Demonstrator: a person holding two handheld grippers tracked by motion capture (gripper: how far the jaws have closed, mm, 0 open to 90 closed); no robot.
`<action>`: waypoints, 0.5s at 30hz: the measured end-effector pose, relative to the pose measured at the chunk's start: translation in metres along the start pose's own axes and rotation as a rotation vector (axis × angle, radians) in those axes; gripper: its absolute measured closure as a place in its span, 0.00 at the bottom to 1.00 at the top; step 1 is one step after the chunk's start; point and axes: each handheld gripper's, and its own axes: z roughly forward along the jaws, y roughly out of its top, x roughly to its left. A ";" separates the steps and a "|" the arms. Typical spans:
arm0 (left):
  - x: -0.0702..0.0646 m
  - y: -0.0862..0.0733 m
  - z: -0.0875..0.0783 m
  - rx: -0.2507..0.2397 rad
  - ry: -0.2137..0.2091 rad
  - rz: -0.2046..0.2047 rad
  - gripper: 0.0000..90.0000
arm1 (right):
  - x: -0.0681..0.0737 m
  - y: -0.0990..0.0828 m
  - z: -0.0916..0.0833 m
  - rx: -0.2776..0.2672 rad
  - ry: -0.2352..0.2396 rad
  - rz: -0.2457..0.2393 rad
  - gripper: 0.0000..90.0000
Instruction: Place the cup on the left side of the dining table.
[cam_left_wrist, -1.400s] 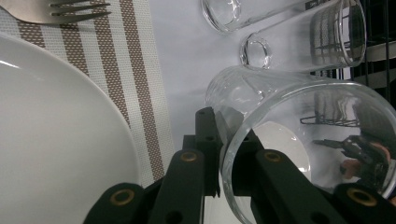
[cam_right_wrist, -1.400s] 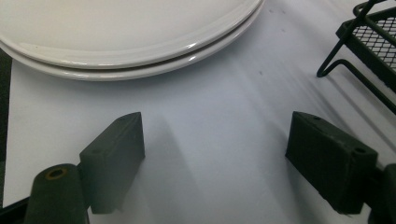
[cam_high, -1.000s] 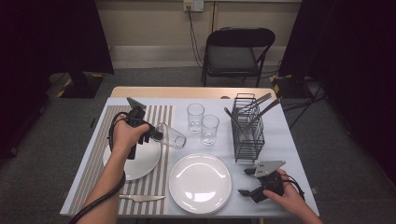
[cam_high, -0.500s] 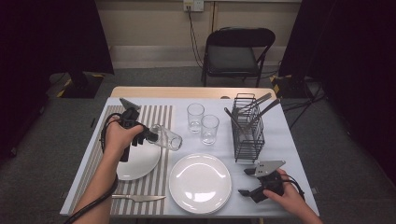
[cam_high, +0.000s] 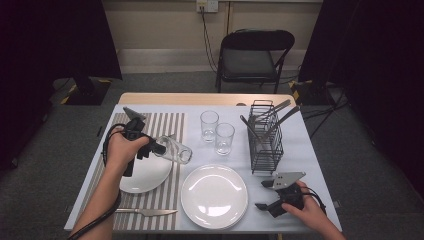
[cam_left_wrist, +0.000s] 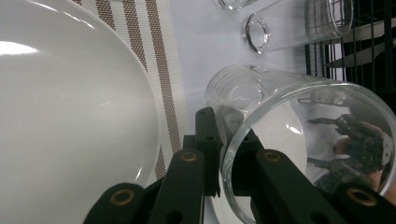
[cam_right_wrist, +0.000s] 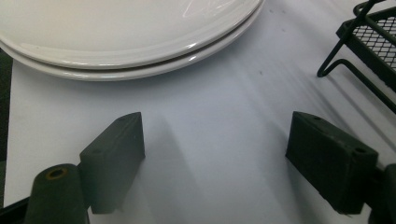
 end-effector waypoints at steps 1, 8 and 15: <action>0.001 0.000 -0.001 0.004 -0.001 0.008 0.95 | 0.000 0.000 0.000 0.000 0.000 0.000 0.20; 0.002 -0.005 -0.008 0.001 -0.003 -0.004 0.95 | 0.000 0.000 0.000 0.000 0.000 0.000 0.20; 0.003 -0.009 -0.014 -0.013 -0.004 -0.005 0.95 | 0.000 0.000 0.000 0.000 0.000 0.000 0.20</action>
